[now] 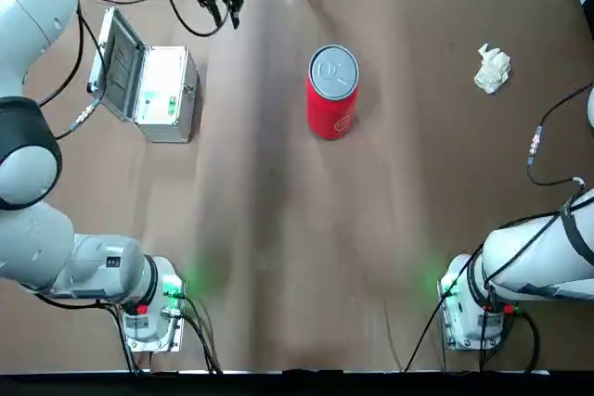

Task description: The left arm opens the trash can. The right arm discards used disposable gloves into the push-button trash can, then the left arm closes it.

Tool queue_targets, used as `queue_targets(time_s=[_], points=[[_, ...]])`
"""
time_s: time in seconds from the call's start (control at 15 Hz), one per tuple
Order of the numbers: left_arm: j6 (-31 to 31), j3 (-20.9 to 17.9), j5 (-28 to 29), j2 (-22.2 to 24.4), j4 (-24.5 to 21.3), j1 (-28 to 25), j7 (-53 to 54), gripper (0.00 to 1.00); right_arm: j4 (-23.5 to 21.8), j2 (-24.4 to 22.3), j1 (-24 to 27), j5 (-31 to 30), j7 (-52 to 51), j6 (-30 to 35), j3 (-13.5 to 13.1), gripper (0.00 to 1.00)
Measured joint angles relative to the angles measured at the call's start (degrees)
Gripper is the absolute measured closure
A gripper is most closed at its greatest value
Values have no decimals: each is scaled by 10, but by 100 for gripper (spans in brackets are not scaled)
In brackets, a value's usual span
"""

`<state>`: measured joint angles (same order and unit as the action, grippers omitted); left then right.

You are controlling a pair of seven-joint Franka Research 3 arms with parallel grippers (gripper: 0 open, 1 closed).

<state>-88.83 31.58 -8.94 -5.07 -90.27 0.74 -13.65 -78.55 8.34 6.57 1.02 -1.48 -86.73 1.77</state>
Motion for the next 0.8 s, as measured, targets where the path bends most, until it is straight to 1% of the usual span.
queue_targets(time_s=[0.13,0.33,0.4,0.53,0.8], points=[[-9,21,0,-9,0,7,-27,68,-2,0,0,0,0,0,0,0],[-64,44,-1,-36,0,26,-78,96,-4,0,12,0,0,-1,-1,0],[-88,50,-1,-47,0,34,-90,99,-5,1,17,0,0,-2,-1,0],[-138,55,-1,-70,0,56,-109,99,-6,1,22,1,0,-9,-1,0],[-232,56,-1,-106,0,99,-148,99,-13,5,25,1,0,-52,-1,0]])
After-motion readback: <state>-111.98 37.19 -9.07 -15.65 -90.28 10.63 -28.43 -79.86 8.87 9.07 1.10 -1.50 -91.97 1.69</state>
